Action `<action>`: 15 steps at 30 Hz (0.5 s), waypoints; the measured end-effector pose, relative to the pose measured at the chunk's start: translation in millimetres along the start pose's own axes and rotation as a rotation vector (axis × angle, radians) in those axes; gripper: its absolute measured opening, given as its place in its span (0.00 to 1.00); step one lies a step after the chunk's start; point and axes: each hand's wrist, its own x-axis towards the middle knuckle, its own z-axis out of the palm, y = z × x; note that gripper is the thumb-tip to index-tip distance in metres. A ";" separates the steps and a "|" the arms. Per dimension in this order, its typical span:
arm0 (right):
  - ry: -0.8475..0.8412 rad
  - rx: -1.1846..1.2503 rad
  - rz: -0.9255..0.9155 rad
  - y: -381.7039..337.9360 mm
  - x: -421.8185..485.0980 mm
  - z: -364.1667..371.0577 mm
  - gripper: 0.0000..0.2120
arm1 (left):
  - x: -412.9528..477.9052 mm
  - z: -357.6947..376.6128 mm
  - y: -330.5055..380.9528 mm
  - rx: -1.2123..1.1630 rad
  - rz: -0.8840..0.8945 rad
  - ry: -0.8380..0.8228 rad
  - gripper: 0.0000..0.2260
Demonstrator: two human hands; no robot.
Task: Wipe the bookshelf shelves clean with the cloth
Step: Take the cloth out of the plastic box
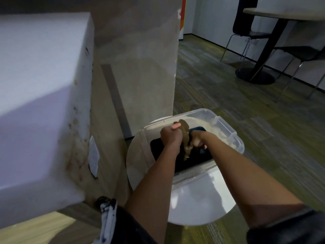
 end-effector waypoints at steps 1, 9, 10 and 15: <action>0.047 0.013 -0.027 -0.4 -10.0 -6.3 0.15 | -5.5 -1.1 6.8 -0.016 0.058 0.037 0.13; 0.631 0.989 -0.212 5.2 -113.0 -27.0 0.09 | -75.2 -5.7 45.1 -0.158 0.372 0.082 0.15; 0.650 1.036 -0.229 -2.8 -140.8 -24.1 0.10 | -93.5 -21.2 53.2 -0.130 0.386 0.078 0.16; 0.678 1.250 -0.323 -36.9 -247.0 11.9 0.10 | -187.5 -95.9 76.7 0.054 0.346 -0.120 0.18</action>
